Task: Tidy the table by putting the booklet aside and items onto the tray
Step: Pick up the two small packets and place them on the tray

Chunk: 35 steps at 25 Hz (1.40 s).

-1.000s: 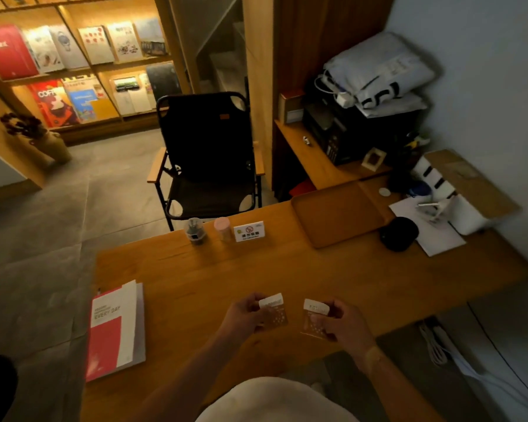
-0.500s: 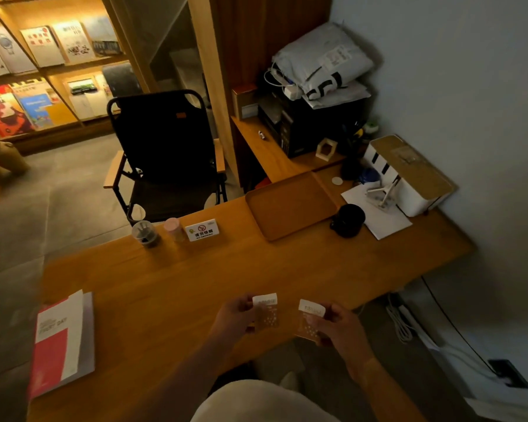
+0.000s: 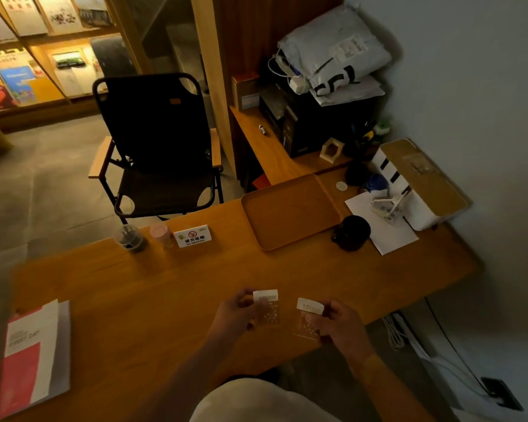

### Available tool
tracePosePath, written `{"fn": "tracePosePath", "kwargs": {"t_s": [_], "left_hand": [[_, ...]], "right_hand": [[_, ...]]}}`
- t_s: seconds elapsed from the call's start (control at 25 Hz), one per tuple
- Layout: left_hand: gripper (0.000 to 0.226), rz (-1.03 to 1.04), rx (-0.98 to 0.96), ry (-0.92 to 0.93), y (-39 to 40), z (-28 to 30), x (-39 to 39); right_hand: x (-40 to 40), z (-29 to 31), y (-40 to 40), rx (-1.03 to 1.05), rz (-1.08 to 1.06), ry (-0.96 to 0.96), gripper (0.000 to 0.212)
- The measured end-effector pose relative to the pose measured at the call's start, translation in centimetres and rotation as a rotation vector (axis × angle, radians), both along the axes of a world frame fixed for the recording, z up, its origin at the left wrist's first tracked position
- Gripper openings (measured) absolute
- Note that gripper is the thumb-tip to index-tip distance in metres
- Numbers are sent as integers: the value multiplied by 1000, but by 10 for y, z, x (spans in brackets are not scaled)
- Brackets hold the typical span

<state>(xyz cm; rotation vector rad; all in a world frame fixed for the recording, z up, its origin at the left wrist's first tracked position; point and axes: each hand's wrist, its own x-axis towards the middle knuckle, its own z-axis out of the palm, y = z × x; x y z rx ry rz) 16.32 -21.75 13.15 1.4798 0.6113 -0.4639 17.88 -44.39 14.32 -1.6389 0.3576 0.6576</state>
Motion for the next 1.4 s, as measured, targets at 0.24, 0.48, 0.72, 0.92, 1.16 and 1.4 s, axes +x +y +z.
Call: {"fn": "tracePosePath", "kwargs": {"t_s": [0.24, 0.48, 0.72, 0.92, 1.16, 1.4], "left_hand": [[14, 83, -11, 8, 19, -14, 28], [6, 134, -35, 31, 38, -24, 39], [6, 187, -36, 59, 46, -29, 40], [7, 242, -31, 79, 39, -29, 52], [10, 319, 34, 130, 11, -33, 75], [13, 369, 45, 186, -28, -44, 111]], "right_hand": [[49, -10, 24, -21, 83, 54, 23], [77, -21, 44, -18, 109, 123, 24], [103, -27, 53, -40, 173, 152, 22], [133, -35, 54, -39, 262, 164, 24], [175, -44, 42, -11, 353, 191, 22], [218, -53, 15, -28, 430, 206, 23]]}}
